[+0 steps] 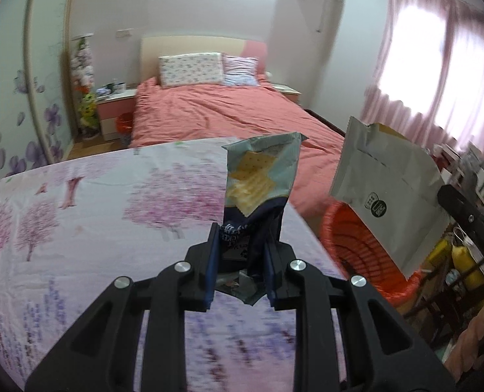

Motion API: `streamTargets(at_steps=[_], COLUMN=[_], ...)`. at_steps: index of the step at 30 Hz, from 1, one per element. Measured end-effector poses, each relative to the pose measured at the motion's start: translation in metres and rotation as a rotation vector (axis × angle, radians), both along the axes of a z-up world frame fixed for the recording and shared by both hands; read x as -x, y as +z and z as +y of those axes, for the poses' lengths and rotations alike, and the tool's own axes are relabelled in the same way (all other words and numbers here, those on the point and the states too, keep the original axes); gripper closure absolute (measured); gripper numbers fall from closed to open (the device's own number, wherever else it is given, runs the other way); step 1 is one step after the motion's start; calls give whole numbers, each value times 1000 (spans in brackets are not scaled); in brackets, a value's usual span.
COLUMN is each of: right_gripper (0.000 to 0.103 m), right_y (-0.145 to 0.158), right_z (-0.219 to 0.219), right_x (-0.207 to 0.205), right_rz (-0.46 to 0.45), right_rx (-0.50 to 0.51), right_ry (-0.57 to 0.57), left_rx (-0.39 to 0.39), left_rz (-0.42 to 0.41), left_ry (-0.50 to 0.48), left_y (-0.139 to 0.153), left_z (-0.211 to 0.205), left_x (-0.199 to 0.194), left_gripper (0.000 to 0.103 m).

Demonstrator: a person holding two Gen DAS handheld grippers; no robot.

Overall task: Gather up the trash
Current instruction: 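Carry the blue bag and snack packet over the basket and open both grippers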

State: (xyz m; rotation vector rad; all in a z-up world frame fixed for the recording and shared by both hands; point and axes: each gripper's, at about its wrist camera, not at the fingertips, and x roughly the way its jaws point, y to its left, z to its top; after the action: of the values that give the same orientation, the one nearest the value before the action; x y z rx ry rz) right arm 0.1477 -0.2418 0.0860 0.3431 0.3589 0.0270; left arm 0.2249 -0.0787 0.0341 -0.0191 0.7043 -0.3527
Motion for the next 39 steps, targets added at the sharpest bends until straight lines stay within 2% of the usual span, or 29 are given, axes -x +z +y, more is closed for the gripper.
streamTargets(at_steps=[11, 21, 36, 39], right_gripper=[101, 101, 100, 100], right_y=[-12, -33, -72, -79], right_z=[-66, -106, -149, -152], right_x=[20, 29, 17, 11], right_rz=[-11, 2, 53, 67], right_rx=[-28, -67, -142, -154], right_ry=[-150, -218, -246, -224], left_rx=[-6, 20, 3, -16], left_rz=[7, 53, 155, 168], left_ry=[-160, -281, -310, -303], left_y=[-8, -30, -82, -91], left_z=[-91, -162, -223, -230], left_x=[14, 18, -15, -22], left_gripper=[79, 79, 78, 70])
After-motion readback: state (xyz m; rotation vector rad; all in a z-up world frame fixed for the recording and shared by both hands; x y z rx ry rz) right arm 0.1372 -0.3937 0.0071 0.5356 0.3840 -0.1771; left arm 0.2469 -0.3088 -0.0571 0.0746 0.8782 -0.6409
